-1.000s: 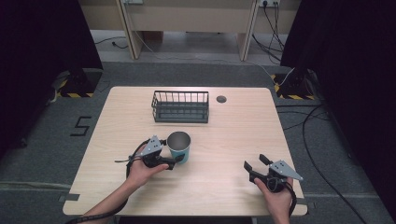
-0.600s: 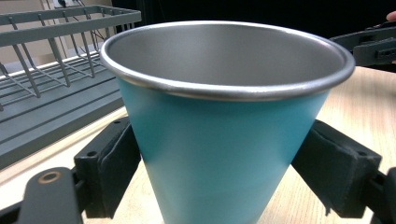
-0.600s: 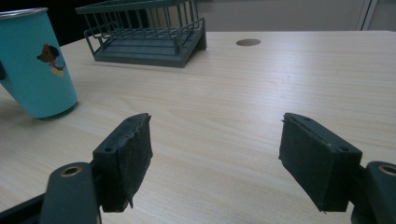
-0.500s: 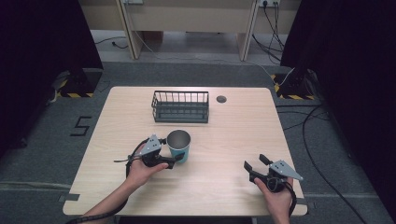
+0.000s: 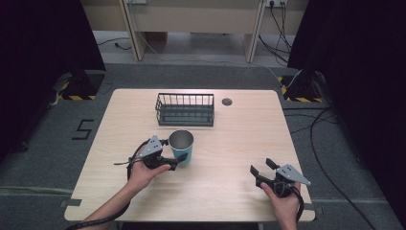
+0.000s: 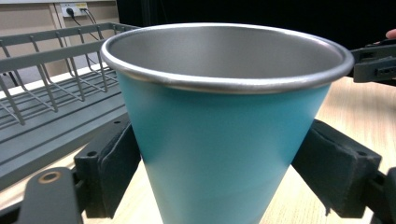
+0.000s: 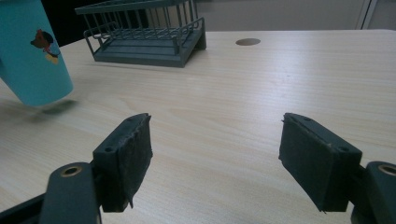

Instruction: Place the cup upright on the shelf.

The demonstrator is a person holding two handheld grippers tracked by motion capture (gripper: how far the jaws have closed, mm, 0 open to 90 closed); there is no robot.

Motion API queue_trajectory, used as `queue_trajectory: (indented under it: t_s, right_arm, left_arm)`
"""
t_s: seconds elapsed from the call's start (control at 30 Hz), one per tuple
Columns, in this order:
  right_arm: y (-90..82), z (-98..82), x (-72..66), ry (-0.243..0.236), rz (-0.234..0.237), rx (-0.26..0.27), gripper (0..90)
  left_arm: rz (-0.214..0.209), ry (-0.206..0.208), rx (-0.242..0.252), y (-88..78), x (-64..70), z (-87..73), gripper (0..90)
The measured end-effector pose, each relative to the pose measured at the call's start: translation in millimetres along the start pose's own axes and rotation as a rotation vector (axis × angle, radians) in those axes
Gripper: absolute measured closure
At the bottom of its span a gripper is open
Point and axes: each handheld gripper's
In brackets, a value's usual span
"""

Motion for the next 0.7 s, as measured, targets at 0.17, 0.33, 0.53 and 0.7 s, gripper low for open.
queue_trajectory:
  t_s: [0.17, 0.33, 0.53, 0.7]
  right_arm:
    - [0.0, 0.0, 0.0, 0.002, 0.001, -0.001, 26.1]
    - [-0.1, 0.0, 0.1, 0.004, 0.001, -0.001, 26.1]
    - [-0.1, 0.0, 0.1, 0.005, 0.001, -0.002, 26.1]
    - [-0.1, 0.0, 0.2, 0.007, 0.002, -0.003, 26.2]
  left_arm:
    - [0.008, -0.001, 0.008, -2.0, -2.4, 3.4, 16.8]
    - [0.009, 0.001, 0.013, -1.6, -3.1, 6.4, 16.8]
    - [0.014, 0.003, 0.021, -1.8, -4.5, 11.6, 16.8]
    - [0.019, 0.005, 0.031, -2.6, -6.6, 16.4, 16.8]
Point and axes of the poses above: each handheld gripper's, and its own axes: y roughly forward along the jaws, z roughly out of its top, x roughly to its right, and after that the axes turned 8 degrees about -z, right-handed
